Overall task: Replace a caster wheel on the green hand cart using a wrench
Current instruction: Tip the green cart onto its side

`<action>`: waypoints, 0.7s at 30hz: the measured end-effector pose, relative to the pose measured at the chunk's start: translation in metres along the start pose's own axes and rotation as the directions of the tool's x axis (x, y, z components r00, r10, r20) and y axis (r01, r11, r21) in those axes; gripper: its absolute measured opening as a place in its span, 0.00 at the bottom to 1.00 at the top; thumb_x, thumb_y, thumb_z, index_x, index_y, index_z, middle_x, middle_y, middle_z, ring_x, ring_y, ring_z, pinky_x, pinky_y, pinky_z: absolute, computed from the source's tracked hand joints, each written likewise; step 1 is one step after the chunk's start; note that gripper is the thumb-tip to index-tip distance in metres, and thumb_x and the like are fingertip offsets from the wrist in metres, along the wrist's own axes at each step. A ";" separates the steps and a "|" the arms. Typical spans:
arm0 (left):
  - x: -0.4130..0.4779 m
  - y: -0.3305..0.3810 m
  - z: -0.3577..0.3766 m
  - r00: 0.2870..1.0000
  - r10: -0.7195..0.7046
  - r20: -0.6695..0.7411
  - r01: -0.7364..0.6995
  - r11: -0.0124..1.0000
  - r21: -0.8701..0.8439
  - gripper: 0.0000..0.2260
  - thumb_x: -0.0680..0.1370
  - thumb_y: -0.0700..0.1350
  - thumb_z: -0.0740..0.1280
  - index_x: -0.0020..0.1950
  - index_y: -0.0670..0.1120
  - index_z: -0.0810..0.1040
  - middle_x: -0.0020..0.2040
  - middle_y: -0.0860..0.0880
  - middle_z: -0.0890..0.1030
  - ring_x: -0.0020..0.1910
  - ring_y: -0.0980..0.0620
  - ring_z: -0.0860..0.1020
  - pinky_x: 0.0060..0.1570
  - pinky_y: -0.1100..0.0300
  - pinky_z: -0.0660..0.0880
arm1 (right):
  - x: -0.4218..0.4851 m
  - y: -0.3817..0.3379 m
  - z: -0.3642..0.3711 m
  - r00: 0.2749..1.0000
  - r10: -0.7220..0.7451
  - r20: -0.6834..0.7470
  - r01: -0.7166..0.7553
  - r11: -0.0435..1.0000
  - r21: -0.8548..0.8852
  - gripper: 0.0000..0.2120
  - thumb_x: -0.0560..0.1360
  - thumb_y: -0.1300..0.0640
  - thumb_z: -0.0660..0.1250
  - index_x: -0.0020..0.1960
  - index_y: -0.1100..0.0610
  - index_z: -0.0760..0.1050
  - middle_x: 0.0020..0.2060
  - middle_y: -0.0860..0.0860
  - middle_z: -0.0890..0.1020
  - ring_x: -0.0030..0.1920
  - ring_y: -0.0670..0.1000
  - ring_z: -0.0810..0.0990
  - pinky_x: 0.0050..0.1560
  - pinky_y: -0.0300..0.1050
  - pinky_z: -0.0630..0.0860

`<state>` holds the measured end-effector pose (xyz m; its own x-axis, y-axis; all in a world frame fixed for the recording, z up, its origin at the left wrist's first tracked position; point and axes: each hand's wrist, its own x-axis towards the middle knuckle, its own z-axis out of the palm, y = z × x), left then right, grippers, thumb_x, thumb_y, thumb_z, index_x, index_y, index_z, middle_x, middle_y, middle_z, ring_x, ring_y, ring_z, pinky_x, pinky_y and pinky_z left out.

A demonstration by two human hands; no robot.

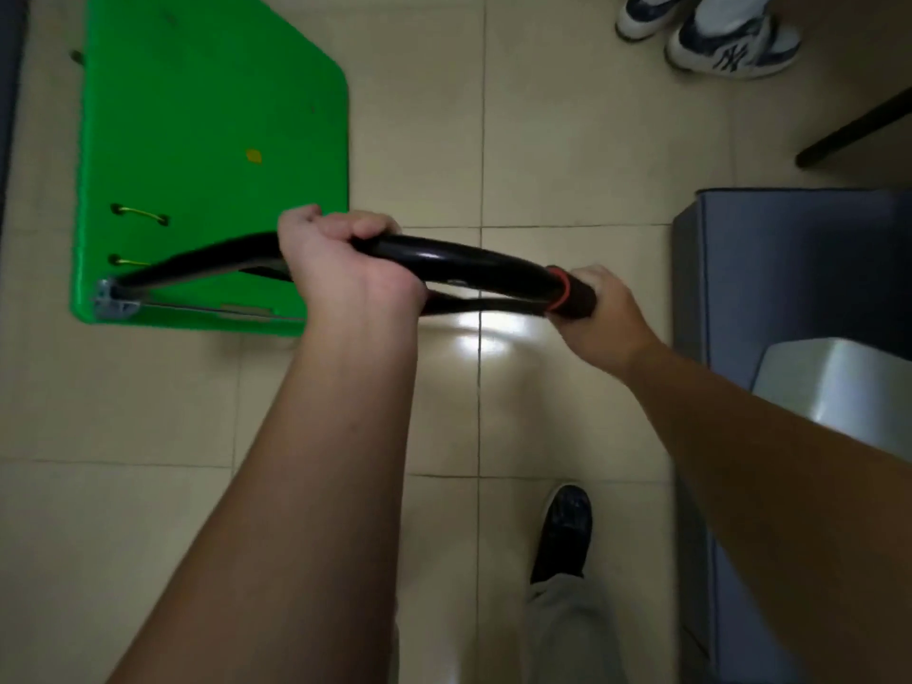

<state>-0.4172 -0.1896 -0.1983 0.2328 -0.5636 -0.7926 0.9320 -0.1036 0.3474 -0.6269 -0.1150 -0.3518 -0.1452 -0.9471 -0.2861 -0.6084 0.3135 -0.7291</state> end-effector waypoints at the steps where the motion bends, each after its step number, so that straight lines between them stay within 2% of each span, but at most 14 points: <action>1: 0.001 -0.009 0.001 1.000 -0.005 -0.011 0.005 1.000 0.026 0.20 0.81 0.41 0.60 0.30 0.50 0.61 0.20 0.56 0.62 0.19 0.56 0.61 0.22 0.66 0.64 | -0.006 0.011 0.005 1.000 0.021 0.000 -0.021 1.000 0.017 0.17 0.68 0.44 0.67 0.39 0.59 0.76 0.38 0.54 0.78 0.44 0.60 0.78 0.51 0.50 0.75; 3: 0.003 -0.027 -0.007 1.000 -0.012 -0.014 0.012 0.998 0.057 0.18 0.81 0.42 0.61 0.31 0.50 0.62 0.21 0.56 0.63 0.20 0.56 0.61 0.23 0.66 0.64 | -0.015 0.034 0.015 0.998 0.057 0.030 -0.058 0.998 0.026 0.19 0.67 0.40 0.65 0.38 0.57 0.76 0.37 0.52 0.78 0.42 0.58 0.79 0.48 0.48 0.74; 5: 0.004 -0.043 -0.020 1.000 -0.009 -0.017 0.010 0.996 0.089 0.18 0.82 0.42 0.61 0.32 0.50 0.63 0.23 0.56 0.63 0.21 0.57 0.61 0.21 0.66 0.63 | -0.022 0.055 0.024 0.994 0.100 0.054 -0.103 0.993 0.056 0.19 0.67 0.38 0.66 0.36 0.55 0.76 0.36 0.52 0.79 0.40 0.54 0.79 0.50 0.50 0.75; 7: 0.002 -0.053 -0.030 1.000 -0.013 -0.006 0.014 0.995 0.099 0.17 0.82 0.42 0.61 0.34 0.49 0.64 0.23 0.56 0.63 0.19 0.58 0.61 0.19 0.67 0.62 | -0.032 0.063 0.031 0.990 0.131 0.056 -0.134 0.989 0.064 0.18 0.66 0.38 0.65 0.34 0.54 0.74 0.35 0.51 0.78 0.37 0.52 0.77 0.50 0.48 0.71; 9: 0.003 -0.062 -0.040 1.000 -0.004 0.000 0.004 0.995 0.097 0.15 0.82 0.42 0.61 0.36 0.49 0.64 0.23 0.56 0.62 0.18 0.59 0.61 0.18 0.67 0.62 | -0.039 0.068 0.038 0.984 0.156 0.084 -0.162 0.984 0.071 0.16 0.67 0.44 0.70 0.34 0.56 0.72 0.33 0.50 0.76 0.34 0.51 0.75 0.43 0.39 0.70; 10: 0.004 -0.066 -0.045 1.000 0.003 -0.001 -0.003 0.994 0.107 0.14 0.82 0.42 0.61 0.37 0.49 0.64 0.23 0.56 0.61 0.18 0.59 0.61 0.18 0.67 0.62 | -0.043 0.070 0.040 0.981 0.173 0.088 -0.179 0.981 0.073 0.14 0.69 0.50 0.73 0.35 0.57 0.72 0.33 0.49 0.75 0.34 0.50 0.74 0.38 0.32 0.67; 11: 0.004 -0.071 -0.051 1.000 0.010 -0.004 -0.009 0.992 0.127 0.14 0.82 0.42 0.61 0.37 0.49 0.64 0.23 0.56 0.61 0.18 0.59 0.61 0.18 0.67 0.62 | -0.047 0.073 0.041 0.980 0.184 0.079 -0.191 0.978 0.084 0.12 0.70 0.56 0.75 0.37 0.58 0.73 0.33 0.48 0.75 0.34 0.48 0.73 0.35 0.30 0.67; 13: 0.004 -0.081 -0.064 1.000 0.018 -0.012 -0.016 0.983 0.181 0.13 0.82 0.43 0.62 0.38 0.49 0.64 0.24 0.55 0.61 0.19 0.58 0.61 0.19 0.66 0.63 | -0.061 0.072 0.040 0.986 0.165 0.028 -0.168 0.979 0.119 0.12 0.69 0.60 0.78 0.41 0.57 0.74 0.37 0.48 0.76 0.37 0.42 0.74 0.37 0.28 0.68; 15: 0.003 -0.094 -0.076 1.000 0.001 -0.007 0.001 0.967 0.255 0.13 0.83 0.44 0.63 0.40 0.48 0.66 0.25 0.55 0.61 0.20 0.58 0.62 0.21 0.65 0.66 | -0.082 0.055 0.035 0.991 0.106 -0.083 -0.085 0.972 0.220 0.13 0.67 0.58 0.79 0.44 0.55 0.75 0.40 0.49 0.79 0.42 0.45 0.77 0.43 0.31 0.70; 17: 0.002 -0.107 -0.089 0.998 -0.053 0.017 0.045 0.944 0.326 0.12 0.83 0.45 0.64 0.41 0.47 0.66 0.27 0.54 0.64 0.22 0.56 0.66 0.25 0.63 0.72 | -0.101 0.026 0.029 0.978 0.052 -0.203 0.003 0.966 0.259 0.11 0.69 0.56 0.77 0.44 0.54 0.75 0.39 0.47 0.78 0.42 0.50 0.77 0.43 0.38 0.73; 19: 0.003 -0.118 -0.103 0.990 -0.139 0.038 0.109 0.896 0.430 0.12 0.84 0.47 0.64 0.42 0.47 0.67 0.29 0.52 0.69 0.25 0.54 0.72 0.33 0.59 0.78 | -0.107 0.004 0.024 0.968 0.019 -0.249 0.022 0.987 0.162 0.09 0.69 0.55 0.74 0.43 0.53 0.74 0.37 0.44 0.76 0.41 0.51 0.76 0.43 0.42 0.72; 21: 0.006 -0.126 -0.117 0.970 -0.240 0.031 0.180 0.800 0.572 0.12 0.83 0.50 0.66 0.46 0.46 0.70 0.33 0.51 0.75 0.31 0.52 0.79 0.42 0.55 0.81 | -0.102 0.005 0.024 0.968 0.061 -0.245 -0.047 0.997 0.064 0.09 0.69 0.57 0.73 0.39 0.55 0.72 0.32 0.45 0.74 0.37 0.52 0.73 0.40 0.45 0.67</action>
<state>-0.5004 -0.0840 -0.3050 -0.0062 -0.5473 -0.8369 0.6287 -0.6529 0.4223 -0.5970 -0.0148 -0.3413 -0.3685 -0.9141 -0.1691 -0.5501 0.3611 -0.7530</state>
